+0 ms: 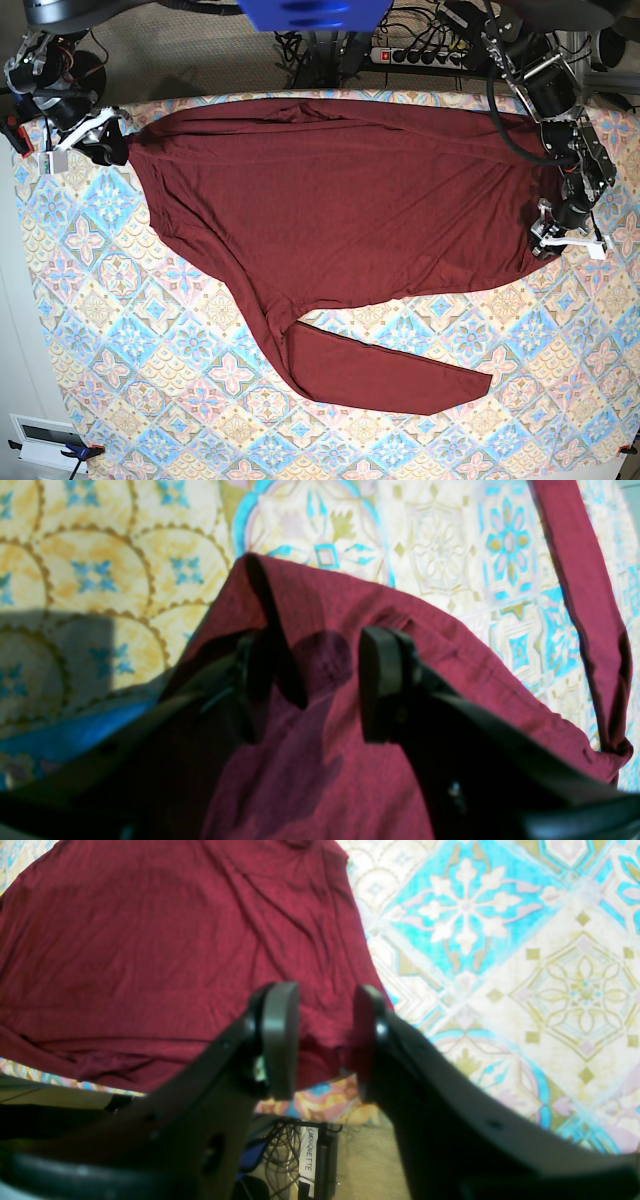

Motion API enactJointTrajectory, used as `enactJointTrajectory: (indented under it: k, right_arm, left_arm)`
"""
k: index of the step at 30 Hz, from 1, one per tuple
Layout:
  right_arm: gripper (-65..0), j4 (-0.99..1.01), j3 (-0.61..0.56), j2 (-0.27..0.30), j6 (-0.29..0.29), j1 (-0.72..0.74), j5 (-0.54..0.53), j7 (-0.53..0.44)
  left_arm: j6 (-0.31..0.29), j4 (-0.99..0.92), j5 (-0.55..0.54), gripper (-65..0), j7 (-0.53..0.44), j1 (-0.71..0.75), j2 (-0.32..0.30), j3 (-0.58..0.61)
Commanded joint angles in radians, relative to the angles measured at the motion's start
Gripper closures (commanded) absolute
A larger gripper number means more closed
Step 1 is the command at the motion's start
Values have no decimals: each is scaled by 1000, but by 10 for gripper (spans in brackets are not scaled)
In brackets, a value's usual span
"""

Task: Layout the t-shirt on the table in an organized manner, then fold the t-shirt properly
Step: 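Drag the grasped shirt side with the left gripper toward the shirt edge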

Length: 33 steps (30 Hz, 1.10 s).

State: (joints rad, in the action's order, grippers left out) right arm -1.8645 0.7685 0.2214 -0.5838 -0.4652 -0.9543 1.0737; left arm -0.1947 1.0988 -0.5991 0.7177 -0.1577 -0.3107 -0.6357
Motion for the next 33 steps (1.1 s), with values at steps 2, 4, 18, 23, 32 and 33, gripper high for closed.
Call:
enactJointTrajectory:
  k: [2, 4, 18, 23, 32, 33]
  right_arm:
    - [-177, -14, 10, 17, -9, 1, -24, -22]
    - [-177, -14, 12, 17, -9, 0, -24, -22]
    - [-177, -14, 13, 17, -11, -4, -25, -22]
    - [-177, -14, 10, 17, -11, -4, -25, -22]
    - [-177, -14, 9, 17, -11, -4, -25, -22]
    - [-177, -14, 9, 17, -11, -4, -25, -22]
  left_arm:
    - [1, 10, 0, -273, 0, -15, -12, 0]
    - [1, 10, 0, -273, 0, -18, 0, 0]
    - [1, 11, -9, -5, -94, -33, 6, -9]
    - [1, 16, -12, -9, -99, -33, -18, -17]
    - [1, 16, -11, -15, -96, -35, -35, -98]
    - [1, 16, -11, -15, -96, -35, -40, -98]
